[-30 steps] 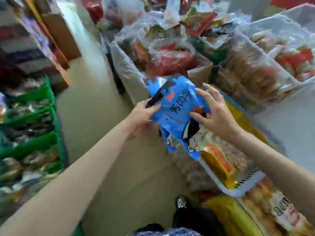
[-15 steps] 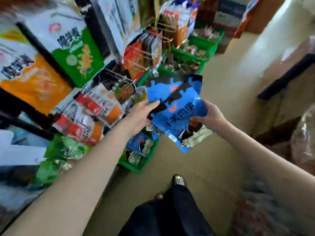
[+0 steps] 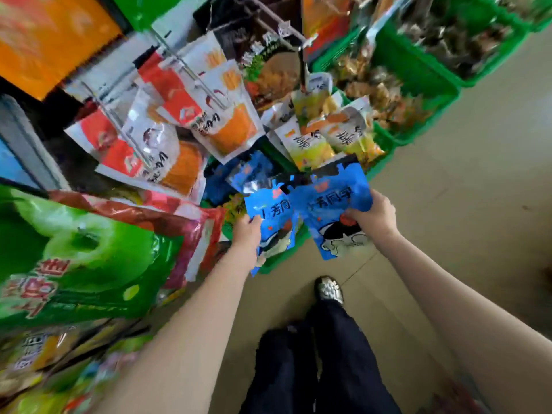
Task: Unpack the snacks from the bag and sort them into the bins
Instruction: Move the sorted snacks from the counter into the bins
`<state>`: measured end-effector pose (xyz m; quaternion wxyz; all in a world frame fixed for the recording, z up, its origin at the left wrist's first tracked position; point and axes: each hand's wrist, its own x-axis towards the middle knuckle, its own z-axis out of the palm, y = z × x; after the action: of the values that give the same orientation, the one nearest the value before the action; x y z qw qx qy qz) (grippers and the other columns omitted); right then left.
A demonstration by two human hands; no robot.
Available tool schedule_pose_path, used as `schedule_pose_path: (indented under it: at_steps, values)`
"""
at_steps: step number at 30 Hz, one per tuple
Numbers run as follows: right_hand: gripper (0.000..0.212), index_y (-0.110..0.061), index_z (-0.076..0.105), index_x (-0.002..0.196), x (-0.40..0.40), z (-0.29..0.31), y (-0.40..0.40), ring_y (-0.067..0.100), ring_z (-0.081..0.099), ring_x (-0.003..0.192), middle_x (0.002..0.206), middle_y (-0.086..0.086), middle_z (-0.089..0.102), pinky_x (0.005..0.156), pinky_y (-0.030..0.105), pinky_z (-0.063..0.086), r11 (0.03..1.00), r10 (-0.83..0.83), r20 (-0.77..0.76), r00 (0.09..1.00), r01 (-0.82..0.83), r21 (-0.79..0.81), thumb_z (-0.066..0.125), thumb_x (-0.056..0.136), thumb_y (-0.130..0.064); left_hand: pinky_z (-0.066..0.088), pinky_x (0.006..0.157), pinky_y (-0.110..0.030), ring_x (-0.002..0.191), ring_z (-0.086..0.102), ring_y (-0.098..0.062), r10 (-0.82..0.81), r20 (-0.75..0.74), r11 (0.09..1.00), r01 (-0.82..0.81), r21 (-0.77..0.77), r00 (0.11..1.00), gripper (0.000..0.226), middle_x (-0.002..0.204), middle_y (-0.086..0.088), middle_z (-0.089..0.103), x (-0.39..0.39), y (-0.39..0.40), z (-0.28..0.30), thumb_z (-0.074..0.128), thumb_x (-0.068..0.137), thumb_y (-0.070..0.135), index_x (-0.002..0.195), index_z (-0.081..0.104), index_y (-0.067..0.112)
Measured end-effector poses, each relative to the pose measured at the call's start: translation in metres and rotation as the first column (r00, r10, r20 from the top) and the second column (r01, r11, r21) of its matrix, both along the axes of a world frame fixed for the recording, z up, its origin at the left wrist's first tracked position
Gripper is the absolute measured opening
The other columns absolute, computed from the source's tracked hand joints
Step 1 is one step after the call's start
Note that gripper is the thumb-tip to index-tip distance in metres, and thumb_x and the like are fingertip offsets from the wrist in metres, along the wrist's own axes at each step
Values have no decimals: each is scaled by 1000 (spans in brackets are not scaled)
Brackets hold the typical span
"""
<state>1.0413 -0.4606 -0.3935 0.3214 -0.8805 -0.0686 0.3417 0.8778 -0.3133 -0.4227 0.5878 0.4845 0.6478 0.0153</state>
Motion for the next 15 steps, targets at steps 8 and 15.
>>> schedule_pose_path:
  at_steps: [8, 15]
  values:
    - [42, -4, 55, 118, -12, -169, 74, 23, 57, 106, 112, 7, 62, 80, 30, 45, 963, 199, 4, 980, -196, 186, 72, 80, -14, 38, 66, -29, 79, 49, -22, 290, 4, 957, -290, 15, 957, 15, 91, -12, 53, -15, 55, -172, 41, 99, 19, 95, 53, 11]
    - [50, -1, 40, 127, -11, -250, 129, 37, 56, 103, 113, 19, 58, 75, 42, 46, 841, 463, 329, 823, -525, 131, 65, 86, -14, 43, 96, -38, 108, 56, -31, 275, 36, 924, -275, 265, 961, 36, 133, -20, 52, -29, 105, -269, 36, 101, 16, 132, 46, 0]
